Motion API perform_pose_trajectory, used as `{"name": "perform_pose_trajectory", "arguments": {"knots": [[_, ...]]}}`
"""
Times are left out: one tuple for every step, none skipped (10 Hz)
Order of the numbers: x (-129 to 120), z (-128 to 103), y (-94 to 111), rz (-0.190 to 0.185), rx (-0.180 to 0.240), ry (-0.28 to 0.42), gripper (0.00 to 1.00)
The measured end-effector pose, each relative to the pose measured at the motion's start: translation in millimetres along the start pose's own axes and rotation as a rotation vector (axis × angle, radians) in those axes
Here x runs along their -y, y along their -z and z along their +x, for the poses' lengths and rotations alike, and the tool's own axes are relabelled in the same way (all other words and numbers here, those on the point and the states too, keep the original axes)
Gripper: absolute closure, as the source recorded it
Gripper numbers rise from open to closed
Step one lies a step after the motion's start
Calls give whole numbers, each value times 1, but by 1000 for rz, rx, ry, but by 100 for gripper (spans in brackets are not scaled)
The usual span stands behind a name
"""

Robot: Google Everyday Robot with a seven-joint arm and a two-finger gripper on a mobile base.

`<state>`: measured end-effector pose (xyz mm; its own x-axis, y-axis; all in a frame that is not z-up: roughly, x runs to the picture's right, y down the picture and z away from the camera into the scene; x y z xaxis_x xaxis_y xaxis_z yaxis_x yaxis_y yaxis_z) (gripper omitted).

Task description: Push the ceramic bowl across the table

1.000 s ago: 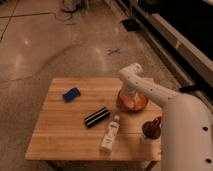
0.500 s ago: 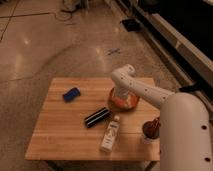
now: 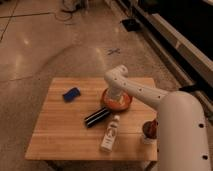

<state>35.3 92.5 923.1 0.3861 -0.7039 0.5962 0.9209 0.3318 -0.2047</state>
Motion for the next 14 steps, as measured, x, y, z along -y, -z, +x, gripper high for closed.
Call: {"name": "perform_pose_trajectory", "arguments": {"knots": [[7,-7,0,6,9,18,30],[14,-16,1,9,18,42,30],[18,-23,0,9,23,59,30],[23,-32,-1,6,31,85,30],[26,-39,-3,3,36,105,30],[30,-44,-4,1,40,121,30],[35,-54,-6,-5,49,151,30],[39,-62,-7,-8,55,172,30],[43,-68,-8,-8,59,190,30],[49,-77,-6,-3,67,216,30],[53,-84,-4,5,78,235,30],[56,-88,-1,12,83,243,30],[61,-92,6,34,100,247,30],[60,-91,6,35,101,244,30]]}}
